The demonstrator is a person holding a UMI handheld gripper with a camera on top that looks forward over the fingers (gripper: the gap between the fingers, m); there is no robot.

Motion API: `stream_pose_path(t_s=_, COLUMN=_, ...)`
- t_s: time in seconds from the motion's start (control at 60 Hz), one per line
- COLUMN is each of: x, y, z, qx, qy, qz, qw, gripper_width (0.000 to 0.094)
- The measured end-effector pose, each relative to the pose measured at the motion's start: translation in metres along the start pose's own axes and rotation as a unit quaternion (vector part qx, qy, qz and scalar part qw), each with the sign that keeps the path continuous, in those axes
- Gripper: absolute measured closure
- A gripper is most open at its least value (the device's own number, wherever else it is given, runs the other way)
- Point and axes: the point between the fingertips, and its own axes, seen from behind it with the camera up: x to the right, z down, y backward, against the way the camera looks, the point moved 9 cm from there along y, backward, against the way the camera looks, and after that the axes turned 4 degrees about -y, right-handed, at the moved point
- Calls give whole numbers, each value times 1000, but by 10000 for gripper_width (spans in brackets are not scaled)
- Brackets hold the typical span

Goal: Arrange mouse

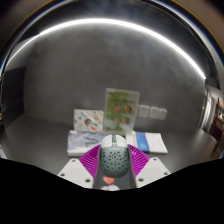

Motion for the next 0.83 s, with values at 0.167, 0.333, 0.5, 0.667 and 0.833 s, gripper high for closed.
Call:
stream_pose_path(t_s=0.167, x=61, y=-54, z=115, qx=-114, qy=-39, qz=-35, qw=992, gripper_width=521)
stream_pose_path(t_s=0.333, x=71, y=-85, z=168, qx=-155, qy=-46, qz=-63, qw=985, gripper_width=517)
stream_pose_path(t_s=0.5, x=75, y=-87, z=166, qx=-162, qy=-29, qz=-94, qw=982, gripper_width=320)
stream_pose_path(t_s=0.667, x=94, y=-45, z=160, qx=-152, qy=-55, qz=-136, qw=977, gripper_width=93)
stream_pose_path(t_s=0.833, x=126, y=21, z=174, qx=-155, qy=-95, qz=-138, qw=974, gripper_width=98)
